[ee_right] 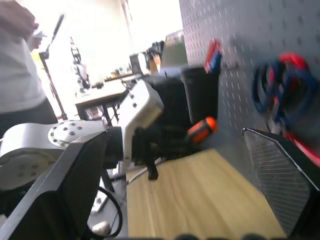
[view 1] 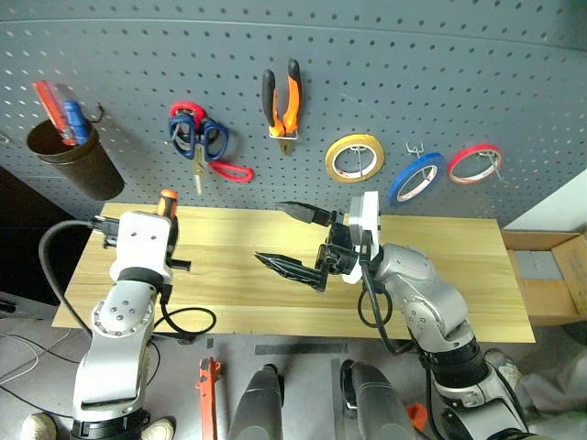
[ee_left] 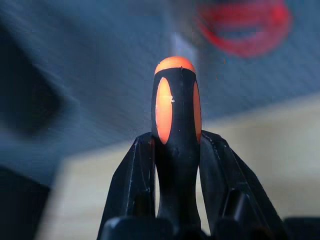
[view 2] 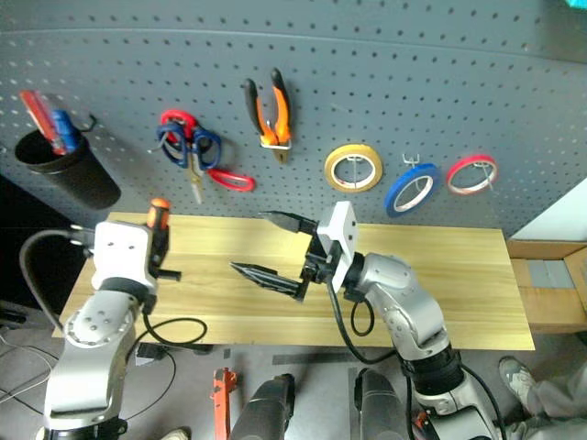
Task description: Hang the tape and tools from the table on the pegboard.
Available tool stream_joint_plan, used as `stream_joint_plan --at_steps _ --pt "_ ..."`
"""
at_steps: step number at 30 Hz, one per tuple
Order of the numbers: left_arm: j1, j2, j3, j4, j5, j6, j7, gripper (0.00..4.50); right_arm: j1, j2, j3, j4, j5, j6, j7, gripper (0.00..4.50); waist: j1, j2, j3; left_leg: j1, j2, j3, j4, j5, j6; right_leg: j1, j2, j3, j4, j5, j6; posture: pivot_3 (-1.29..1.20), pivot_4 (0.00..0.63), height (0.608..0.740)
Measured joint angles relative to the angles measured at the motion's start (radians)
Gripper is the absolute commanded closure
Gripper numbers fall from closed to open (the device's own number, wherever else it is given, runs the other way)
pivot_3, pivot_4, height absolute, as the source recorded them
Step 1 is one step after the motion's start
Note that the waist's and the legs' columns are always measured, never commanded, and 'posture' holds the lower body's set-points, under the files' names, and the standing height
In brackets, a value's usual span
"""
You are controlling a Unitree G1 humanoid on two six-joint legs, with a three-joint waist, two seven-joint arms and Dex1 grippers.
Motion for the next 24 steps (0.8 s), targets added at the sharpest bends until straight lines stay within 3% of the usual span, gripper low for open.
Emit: stream_joint_plan --at_steps 4,8,20,24 --pt "-0.231 0.099 0.046 0.055 0.047 -0.086 0.039 3.63 -0.072 0.092 -0.010 0.067 -0.002 -0.052 -0.029 0.00 0.011 -0.004 -0.021 0.002 0.000 -0.004 0.000 0.003 -0.005 0.003 0.002 -0.004 0.002 0.002 -0.003 0.22 0.138 0.740" --pt "-0.435 0.175 0.068 0.270 0.049 -0.212 0.052 3.63 -0.124 0.132 -0.028 0.138 -0.014 -0.103 -0.050 0.00 0.024 -0.004 -0.042 0.004 0.000 -0.005 0.000 0.004 -0.005 0.005 0.002 -0.004 0.003 0.002 -0.002 0.21 0.138 0.740" --pt "-0.892 0.254 0.046 1.054 0.024 -0.566 0.056 3.63 -0.197 0.138 -0.041 0.226 -0.049 -0.164 -0.078 0.00 0.015 -0.004 -0.045 0.002 0.000 -0.004 0.001 0.004 -0.005 0.001 0.002 -0.006 0.004 0.002 -0.003 0.15 0.226 0.740" --pt "-0.966 0.264 0.028 1.231 0.022 -0.664 0.048 3.63 -0.205 0.132 -0.043 0.249 -0.052 -0.172 -0.073 0.00 0.001 -0.003 -0.042 0.002 0.000 -0.005 0.001 0.004 -0.005 0.001 0.002 -0.007 0.005 0.002 -0.003 0.14 0.244 0.740"
